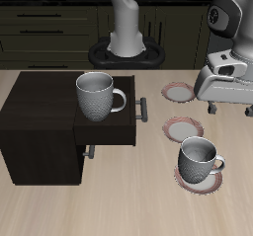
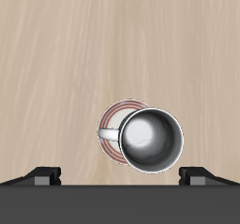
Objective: Place the porcelain mug that is on the plate onto the middle plate relative to the robot
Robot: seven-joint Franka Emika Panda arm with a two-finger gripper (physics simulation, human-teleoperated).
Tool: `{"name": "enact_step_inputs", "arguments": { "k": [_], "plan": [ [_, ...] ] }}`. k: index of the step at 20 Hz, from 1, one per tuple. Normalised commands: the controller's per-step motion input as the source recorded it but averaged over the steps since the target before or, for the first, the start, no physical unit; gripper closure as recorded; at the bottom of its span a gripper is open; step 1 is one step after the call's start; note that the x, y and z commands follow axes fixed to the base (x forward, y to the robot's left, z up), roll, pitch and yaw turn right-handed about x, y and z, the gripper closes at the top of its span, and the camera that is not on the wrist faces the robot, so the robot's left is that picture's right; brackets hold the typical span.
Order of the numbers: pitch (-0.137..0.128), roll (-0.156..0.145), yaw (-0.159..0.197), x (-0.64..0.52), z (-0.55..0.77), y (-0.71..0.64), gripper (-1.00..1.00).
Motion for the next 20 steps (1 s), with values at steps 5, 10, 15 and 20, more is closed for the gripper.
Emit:
{"name": "enact_step_inputs", "arguments": {
  "k": [5, 10, 15, 20],
  "plan": [
    [0.029, -0.002, 0.017, 0.08, -0.56, -0.05, -1.00],
    [0.022, -0.004, 0.031, -0.05, -0.60, -0.10, -1.00],
    [0.051, 0.000, 0.008, -0.08, -0.53, -0.06, -1.00],
    [0.049, 0.008, -0.015, -0.23, -0.54, 0.03, -1.00]
  ]
}}
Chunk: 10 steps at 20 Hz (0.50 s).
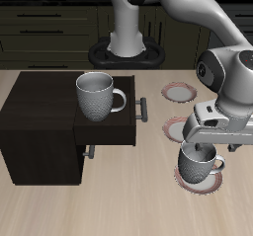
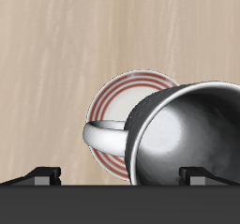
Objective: Place the porcelain mug that is on the plate onto the middle plate relative to the robot
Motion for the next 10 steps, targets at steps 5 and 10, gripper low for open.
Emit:
{"name": "enact_step_inputs", "arguments": {
  "k": [5, 10],
  "plan": [
    [0.077, 0.026, 0.000, -0.17, -0.57, -0.03, 1.00],
    [0.016, 0.024, -0.020, -0.08, -0.09, -0.05, 1.00]
  ]
}}
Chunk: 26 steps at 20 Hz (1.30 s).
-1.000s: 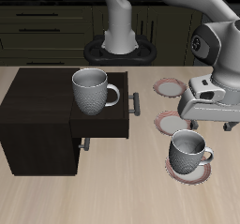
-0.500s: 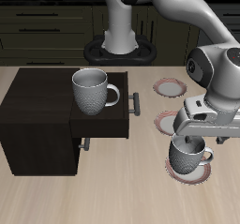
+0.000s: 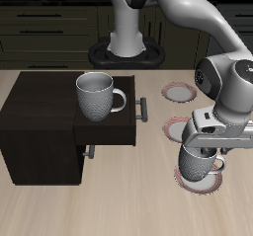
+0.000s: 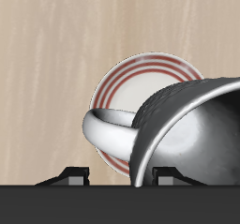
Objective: Place the porcelain mug that is on the plate onto the middle plate relative to the robot
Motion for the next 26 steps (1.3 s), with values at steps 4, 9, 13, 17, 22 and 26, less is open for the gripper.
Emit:
{"name": "enact_step_inputs", "arguments": {
  "k": [4, 9, 13, 17, 22, 26],
  "plan": [
    [-0.031, -0.005, -0.009, -0.01, 0.32, -0.12, 1.00],
    [-0.061, -0.005, -0.004, 0.01, 0.40, -0.05, 1.00],
    [-0.046, 0.014, -0.010, -0.16, 0.33, 0.02, 1.00],
    [-0.069, 0.017, -0.030, -0.26, 0.54, -0.01, 1.00],
    [-0.043, 0.000, 0.003, -0.24, 0.28, -0.06, 1.00],
    [-0.054, -0.007, -0.001, -0.26, 0.12, -0.10, 1.00]
  ]
}}
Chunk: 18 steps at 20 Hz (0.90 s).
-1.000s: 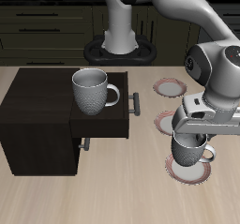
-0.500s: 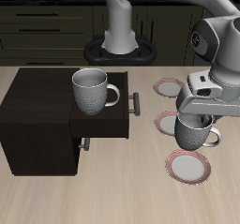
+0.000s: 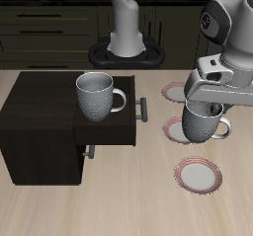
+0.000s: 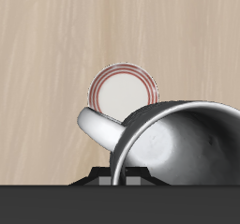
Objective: Place the porcelain mug that is on the plate onto the middle plate relative to the robot
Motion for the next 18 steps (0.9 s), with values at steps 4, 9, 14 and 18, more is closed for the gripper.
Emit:
{"name": "enact_step_inputs", "arguments": {
  "k": [4, 9, 14, 18],
  "plan": [
    [-0.026, -0.015, 0.011, -0.32, -0.04, -0.08, 1.00],
    [-0.051, -0.006, -0.004, -0.58, -0.02, -0.11, 1.00],
    [-0.035, -0.008, 0.001, -0.33, -0.06, -0.10, 1.00],
    [-0.088, 0.010, 0.055, -0.51, -0.01, -0.12, 1.00]
  ]
}}
